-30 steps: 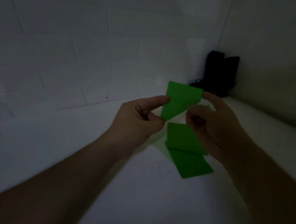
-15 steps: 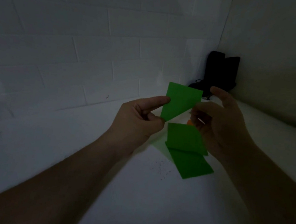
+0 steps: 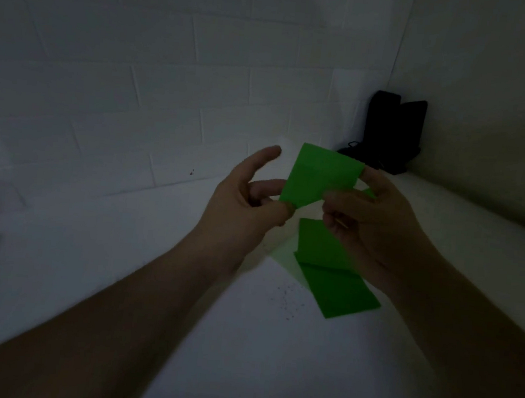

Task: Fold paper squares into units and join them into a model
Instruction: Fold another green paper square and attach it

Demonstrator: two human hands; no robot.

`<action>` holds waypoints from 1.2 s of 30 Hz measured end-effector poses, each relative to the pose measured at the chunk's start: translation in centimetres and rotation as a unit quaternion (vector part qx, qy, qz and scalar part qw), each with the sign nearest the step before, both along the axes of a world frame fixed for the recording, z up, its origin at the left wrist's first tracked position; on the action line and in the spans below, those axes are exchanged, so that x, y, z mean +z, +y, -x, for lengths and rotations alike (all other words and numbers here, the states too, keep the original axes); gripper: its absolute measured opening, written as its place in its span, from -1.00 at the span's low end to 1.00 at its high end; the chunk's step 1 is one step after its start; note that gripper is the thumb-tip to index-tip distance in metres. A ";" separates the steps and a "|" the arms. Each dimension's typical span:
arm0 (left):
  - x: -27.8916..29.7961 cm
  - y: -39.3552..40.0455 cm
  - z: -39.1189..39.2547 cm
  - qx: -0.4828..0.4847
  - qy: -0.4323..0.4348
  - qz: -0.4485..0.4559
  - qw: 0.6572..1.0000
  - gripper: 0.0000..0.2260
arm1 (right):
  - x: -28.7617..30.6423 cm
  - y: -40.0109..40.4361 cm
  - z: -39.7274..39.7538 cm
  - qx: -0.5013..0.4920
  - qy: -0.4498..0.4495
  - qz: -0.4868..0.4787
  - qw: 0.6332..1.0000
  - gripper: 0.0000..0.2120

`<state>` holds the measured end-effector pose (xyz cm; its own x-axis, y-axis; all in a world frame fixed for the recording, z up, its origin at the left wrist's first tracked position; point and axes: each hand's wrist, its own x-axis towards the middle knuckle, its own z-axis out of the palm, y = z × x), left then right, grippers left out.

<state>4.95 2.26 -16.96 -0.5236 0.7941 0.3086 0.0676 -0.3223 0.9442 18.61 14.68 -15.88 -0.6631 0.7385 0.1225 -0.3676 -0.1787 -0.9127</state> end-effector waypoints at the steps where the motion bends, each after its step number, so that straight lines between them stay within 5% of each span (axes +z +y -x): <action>1: 0.1 -0.1 -0.2 -0.003 -0.008 0.000 1.000 -0.33 | -0.2 -0.2 0.1 0.005 0.003 0.002 1.000 -0.54; 7: -0.3 -0.1 -0.5 0.028 0.033 0.015 0.999 -0.28 | -0.7 -1.5 0.7 0.014 -0.013 -0.017 1.000 -0.36; 36: -0.2 0.3 -0.4 0.019 -0.013 0.026 0.999 -0.22 | 0.2 0.1 -0.1 -0.033 0.038 0.005 0.999 -0.55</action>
